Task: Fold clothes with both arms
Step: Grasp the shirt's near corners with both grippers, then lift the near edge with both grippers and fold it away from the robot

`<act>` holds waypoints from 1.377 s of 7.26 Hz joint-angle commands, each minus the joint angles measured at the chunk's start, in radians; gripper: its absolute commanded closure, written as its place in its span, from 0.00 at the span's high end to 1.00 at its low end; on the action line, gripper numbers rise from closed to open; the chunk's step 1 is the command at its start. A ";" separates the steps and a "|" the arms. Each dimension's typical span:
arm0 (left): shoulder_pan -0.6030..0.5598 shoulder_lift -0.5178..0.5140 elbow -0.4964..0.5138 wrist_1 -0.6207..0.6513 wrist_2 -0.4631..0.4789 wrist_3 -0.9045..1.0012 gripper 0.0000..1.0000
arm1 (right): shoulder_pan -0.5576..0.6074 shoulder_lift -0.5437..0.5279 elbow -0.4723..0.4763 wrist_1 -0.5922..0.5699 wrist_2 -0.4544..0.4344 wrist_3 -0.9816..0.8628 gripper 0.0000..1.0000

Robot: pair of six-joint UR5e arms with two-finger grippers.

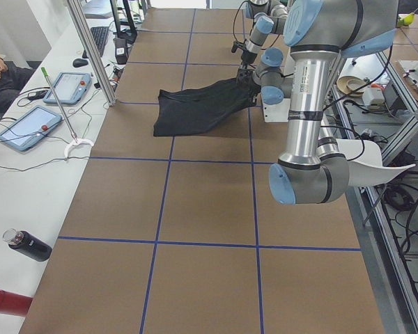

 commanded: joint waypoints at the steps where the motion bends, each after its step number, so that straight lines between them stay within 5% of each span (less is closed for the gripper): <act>1: -0.076 -0.047 -0.090 0.133 -0.095 0.015 0.00 | 0.003 0.011 0.080 -0.084 0.003 -0.002 0.00; 6: -0.262 -0.254 0.269 0.140 -0.057 0.148 0.00 | 0.236 0.157 -0.181 -0.072 0.041 -0.054 0.00; 8: -0.343 -0.274 0.317 0.140 -0.055 0.235 0.00 | 0.303 0.214 -0.293 -0.040 0.046 -0.100 0.00; 10: -0.411 -0.302 0.346 0.140 -0.059 0.297 0.00 | 0.348 0.252 -0.451 0.126 0.053 -0.139 0.00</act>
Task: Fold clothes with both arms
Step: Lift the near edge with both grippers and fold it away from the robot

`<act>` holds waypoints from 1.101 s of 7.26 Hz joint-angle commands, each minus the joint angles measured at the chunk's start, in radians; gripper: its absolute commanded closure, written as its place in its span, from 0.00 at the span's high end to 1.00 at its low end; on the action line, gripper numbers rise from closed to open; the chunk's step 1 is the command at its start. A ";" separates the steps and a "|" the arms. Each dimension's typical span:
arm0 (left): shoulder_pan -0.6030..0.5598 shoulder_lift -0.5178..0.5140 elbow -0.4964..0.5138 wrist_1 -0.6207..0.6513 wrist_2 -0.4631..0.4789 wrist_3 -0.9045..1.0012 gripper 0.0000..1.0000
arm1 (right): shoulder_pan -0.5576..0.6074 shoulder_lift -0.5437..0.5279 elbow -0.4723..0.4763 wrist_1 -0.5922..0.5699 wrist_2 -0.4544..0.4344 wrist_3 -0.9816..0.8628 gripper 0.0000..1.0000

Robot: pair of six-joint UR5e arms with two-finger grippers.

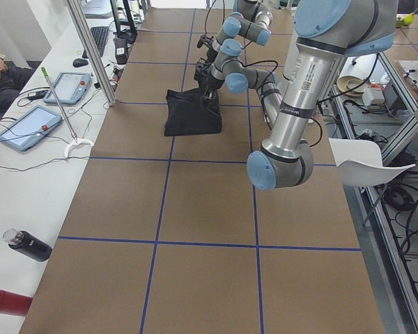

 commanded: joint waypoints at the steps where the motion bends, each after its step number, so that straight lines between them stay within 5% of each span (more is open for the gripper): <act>1: -0.066 -0.038 0.073 -0.002 0.000 0.065 0.00 | 0.052 0.110 -0.192 0.095 0.022 -0.026 0.00; 4: -0.125 -0.113 0.237 -0.032 0.017 0.144 0.00 | 0.090 0.167 -0.332 0.168 0.028 -0.070 0.00; 8: -0.145 -0.201 0.512 -0.255 0.043 0.182 0.00 | 0.140 0.172 -0.415 0.233 0.069 -0.127 0.00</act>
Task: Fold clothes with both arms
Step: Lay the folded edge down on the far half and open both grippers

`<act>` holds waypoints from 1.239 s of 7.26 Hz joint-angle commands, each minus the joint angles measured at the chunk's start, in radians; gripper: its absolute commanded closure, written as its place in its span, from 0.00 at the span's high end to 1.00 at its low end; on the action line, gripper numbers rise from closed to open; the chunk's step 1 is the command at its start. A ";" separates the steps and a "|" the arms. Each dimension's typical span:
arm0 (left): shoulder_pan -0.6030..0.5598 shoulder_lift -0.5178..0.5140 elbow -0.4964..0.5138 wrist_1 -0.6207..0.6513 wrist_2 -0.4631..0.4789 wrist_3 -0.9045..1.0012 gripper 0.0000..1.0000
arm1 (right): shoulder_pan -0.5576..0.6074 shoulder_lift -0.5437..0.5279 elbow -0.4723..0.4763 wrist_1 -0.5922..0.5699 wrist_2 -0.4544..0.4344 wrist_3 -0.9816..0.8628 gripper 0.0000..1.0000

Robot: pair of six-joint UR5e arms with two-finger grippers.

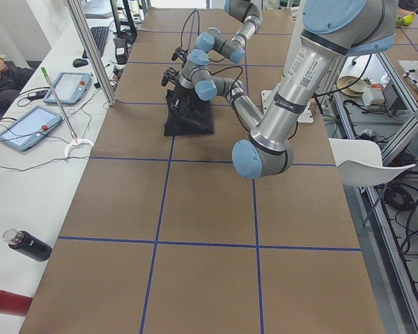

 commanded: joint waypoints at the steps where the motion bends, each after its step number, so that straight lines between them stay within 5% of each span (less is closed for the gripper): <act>1: -0.019 -0.031 0.149 -0.135 0.014 0.041 0.75 | 0.034 0.004 -0.059 0.073 0.034 -0.027 0.77; 2: -0.024 -0.030 0.158 -0.155 0.014 0.082 1.00 | 0.061 0.032 -0.107 0.108 0.068 -0.065 1.00; 4: -0.063 -0.022 0.092 -0.154 -0.027 0.137 1.00 | 0.134 0.080 -0.104 0.098 0.250 -0.105 1.00; 5: -0.100 -0.002 0.054 -0.154 -0.131 0.163 1.00 | 0.140 0.100 -0.082 0.077 0.282 -0.107 1.00; 7: -0.155 0.063 -0.017 -0.154 -0.208 0.310 1.00 | 0.084 0.108 -0.013 0.014 0.255 -0.044 1.00; 9: -0.194 0.097 -0.019 -0.161 -0.210 0.468 1.00 | -0.085 0.108 -0.031 0.016 0.043 0.005 0.97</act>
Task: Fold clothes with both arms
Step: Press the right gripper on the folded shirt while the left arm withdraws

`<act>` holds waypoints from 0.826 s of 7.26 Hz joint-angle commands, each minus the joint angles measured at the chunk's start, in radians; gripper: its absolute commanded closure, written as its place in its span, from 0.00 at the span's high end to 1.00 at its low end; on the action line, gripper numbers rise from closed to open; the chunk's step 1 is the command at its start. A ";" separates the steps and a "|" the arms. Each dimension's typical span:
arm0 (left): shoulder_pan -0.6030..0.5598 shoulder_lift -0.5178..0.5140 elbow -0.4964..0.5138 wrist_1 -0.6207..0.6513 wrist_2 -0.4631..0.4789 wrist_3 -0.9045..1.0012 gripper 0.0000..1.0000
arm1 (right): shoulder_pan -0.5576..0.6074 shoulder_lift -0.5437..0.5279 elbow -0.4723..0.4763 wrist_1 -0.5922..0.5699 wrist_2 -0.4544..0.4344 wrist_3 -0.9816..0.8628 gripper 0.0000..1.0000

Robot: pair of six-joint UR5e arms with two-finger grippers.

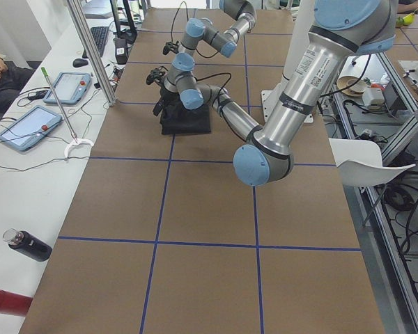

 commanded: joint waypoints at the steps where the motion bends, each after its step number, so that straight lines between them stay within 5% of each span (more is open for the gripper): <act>1: -0.039 0.039 -0.006 -0.006 -0.006 0.142 1.00 | -0.129 0.020 -0.037 0.000 -0.144 0.023 0.83; 2: -0.039 0.041 -0.006 -0.006 -0.006 0.143 1.00 | -0.134 0.066 -0.123 0.003 -0.156 0.017 0.69; 4: -0.039 0.041 -0.008 -0.004 -0.006 0.141 1.00 | -0.124 0.098 -0.248 0.087 -0.186 0.000 0.23; 6: -0.045 0.042 -0.026 -0.001 -0.008 0.135 1.00 | -0.109 0.124 -0.364 0.225 -0.288 -0.006 0.08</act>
